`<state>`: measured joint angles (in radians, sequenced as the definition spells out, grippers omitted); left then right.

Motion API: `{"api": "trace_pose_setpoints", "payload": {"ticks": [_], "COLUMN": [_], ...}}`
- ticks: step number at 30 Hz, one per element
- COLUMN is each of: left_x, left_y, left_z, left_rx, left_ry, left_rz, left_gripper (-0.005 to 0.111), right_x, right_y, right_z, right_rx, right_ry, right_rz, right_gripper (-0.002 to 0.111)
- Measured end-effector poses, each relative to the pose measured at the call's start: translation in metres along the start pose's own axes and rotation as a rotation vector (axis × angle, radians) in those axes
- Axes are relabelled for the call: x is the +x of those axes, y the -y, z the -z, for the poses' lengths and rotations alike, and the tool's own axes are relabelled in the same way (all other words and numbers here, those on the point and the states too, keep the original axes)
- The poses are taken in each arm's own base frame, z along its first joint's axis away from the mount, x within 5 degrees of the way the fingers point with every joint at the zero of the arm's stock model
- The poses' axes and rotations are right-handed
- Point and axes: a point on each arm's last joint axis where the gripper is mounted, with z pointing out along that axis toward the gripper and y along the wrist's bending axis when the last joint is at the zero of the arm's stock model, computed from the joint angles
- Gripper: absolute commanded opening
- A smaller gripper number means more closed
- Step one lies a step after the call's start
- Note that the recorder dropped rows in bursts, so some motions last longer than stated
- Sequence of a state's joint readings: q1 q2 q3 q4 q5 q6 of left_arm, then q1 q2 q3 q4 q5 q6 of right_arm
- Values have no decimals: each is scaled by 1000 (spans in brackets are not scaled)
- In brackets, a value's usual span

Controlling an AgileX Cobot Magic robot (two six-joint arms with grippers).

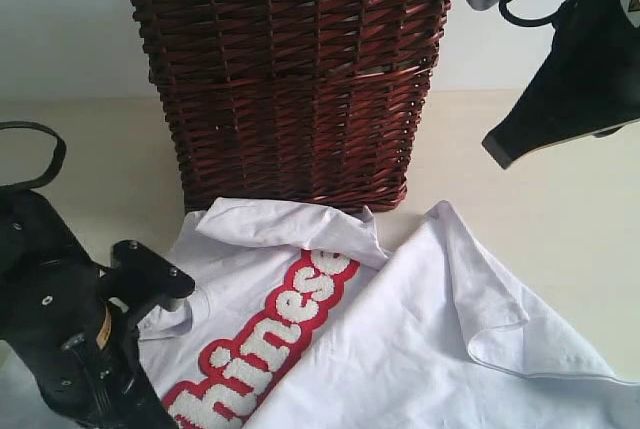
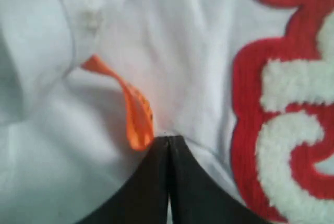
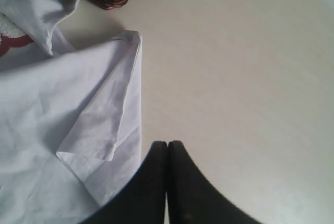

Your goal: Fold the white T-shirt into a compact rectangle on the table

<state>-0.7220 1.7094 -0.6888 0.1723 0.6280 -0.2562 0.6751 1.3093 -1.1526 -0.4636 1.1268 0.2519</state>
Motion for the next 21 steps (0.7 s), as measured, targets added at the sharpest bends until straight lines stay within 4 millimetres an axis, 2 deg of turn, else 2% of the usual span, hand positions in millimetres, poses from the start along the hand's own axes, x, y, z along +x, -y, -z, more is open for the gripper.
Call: {"api": "trace_pose_setpoints", "payload": {"ticks": [8,12,16,21], "left_x": [24,31,33,37], "left_y": [9,16,27,39], "left_z": [4,5,13,42], "left_rx": [-79,-45,-12,77], "left_ry": [-229,-292,-259,-140], "left_rz": [-53,-98,-153,-212], "left_gripper": [0,0,0,0], "right_x": [0,0,0,0], "right_y": [0,0,0,0], "right_z": [0,0,0,0], "right_rx": [0,0,0,0], "right_ry": [0,-2,-2,-2], "right_rz": [0,0,0,0], "right_gripper": [0,0,0,0]}}
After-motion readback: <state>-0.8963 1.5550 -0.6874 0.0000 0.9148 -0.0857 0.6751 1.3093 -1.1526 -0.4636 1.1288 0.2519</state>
